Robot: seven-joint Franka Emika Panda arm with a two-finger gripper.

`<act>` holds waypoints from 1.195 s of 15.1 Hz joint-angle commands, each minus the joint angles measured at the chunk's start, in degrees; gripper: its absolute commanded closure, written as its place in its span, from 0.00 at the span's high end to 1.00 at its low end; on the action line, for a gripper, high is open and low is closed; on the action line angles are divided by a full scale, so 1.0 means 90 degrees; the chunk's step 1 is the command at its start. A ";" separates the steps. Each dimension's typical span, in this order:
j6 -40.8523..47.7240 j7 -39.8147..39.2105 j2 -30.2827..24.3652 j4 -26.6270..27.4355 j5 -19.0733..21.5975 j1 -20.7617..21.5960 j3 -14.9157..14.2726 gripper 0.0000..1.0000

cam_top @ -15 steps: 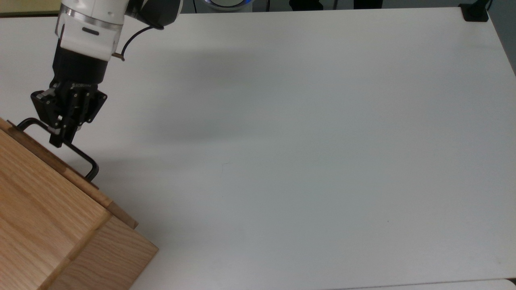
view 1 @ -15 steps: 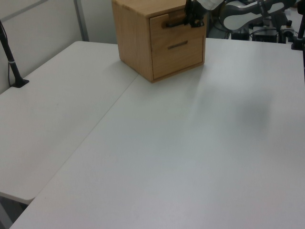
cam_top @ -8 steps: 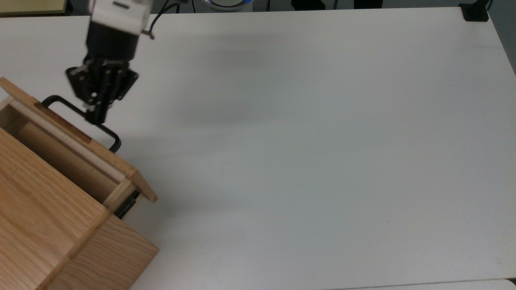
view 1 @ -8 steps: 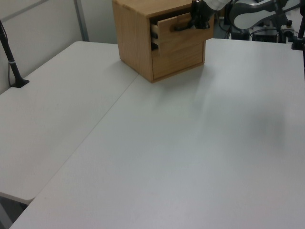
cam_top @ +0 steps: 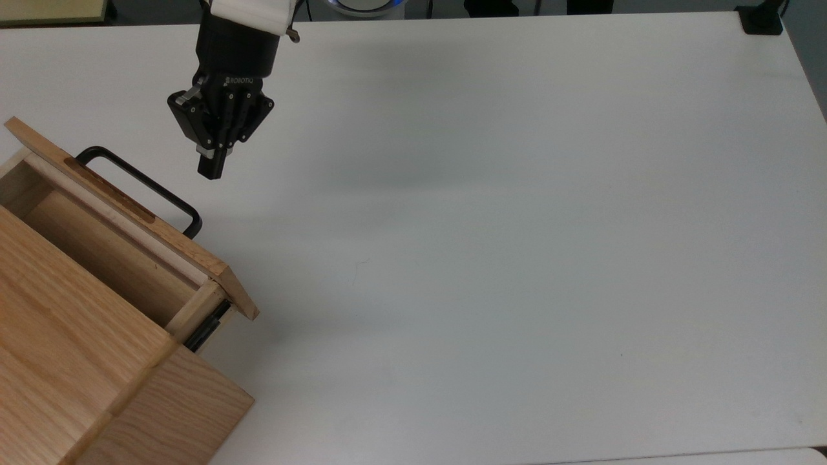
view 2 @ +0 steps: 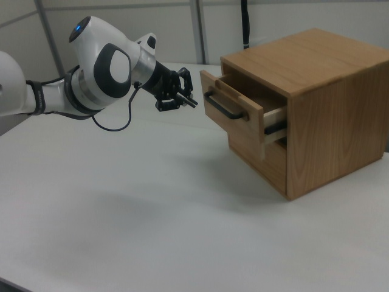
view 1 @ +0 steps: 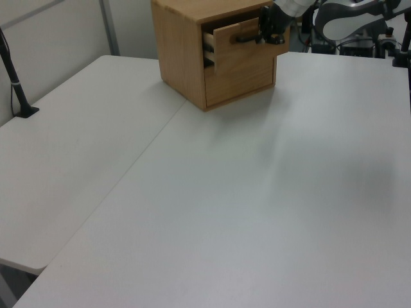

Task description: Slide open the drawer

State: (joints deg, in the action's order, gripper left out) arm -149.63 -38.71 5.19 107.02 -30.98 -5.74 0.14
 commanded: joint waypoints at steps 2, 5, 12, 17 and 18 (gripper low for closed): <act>0.0112 0.0209 -0.0060 0.0062 -0.0161 -0.0104 0.0023 0.37; 0.0073 0.0209 0.0125 -0.0133 -0.0171 -0.0221 0.0023 0.47; -0.0005 0.0209 0.0673 -0.0739 -0.0375 -0.0416 0.0023 0.43; -0.0093 0.0209 0.0702 -0.0720 -0.0688 -0.0446 0.0023 0.03; -0.0074 0.0248 0.0673 -0.0700 -0.0688 -0.0436 0.0023 0.00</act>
State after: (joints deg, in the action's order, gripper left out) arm -149.77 -38.22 11.62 100.80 -35.58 -9.54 0.06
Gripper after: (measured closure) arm 0.753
